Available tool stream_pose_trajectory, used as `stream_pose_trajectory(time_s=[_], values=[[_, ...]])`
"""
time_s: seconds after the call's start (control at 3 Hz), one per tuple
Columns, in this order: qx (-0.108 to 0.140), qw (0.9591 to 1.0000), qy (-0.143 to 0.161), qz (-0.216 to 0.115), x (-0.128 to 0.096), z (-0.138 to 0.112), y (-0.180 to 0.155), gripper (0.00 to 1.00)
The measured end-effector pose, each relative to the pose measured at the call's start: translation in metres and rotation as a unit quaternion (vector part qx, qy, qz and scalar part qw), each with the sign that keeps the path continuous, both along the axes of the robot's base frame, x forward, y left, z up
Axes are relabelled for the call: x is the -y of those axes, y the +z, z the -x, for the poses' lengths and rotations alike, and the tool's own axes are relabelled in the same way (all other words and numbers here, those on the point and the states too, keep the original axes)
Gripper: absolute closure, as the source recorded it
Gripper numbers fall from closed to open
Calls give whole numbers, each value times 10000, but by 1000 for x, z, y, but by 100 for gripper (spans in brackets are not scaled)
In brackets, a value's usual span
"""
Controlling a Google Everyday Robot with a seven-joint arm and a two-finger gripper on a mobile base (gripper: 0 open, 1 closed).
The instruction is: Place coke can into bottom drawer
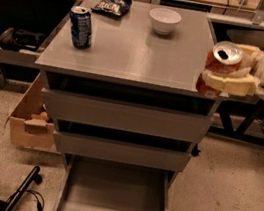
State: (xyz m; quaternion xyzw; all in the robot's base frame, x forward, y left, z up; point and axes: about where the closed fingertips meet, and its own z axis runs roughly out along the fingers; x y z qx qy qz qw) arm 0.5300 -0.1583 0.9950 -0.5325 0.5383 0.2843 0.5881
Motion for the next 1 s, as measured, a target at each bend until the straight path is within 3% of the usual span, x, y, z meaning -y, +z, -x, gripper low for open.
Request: stream_pose_trajectory(time_s=[0.33,0.67,1.0], values=[[-438,9982,395,115,-8,48,-75,100],[-590,9912,1124,383,-26,82,-214,100],[-627,9879,1367,373,-25,94,-300,100]])
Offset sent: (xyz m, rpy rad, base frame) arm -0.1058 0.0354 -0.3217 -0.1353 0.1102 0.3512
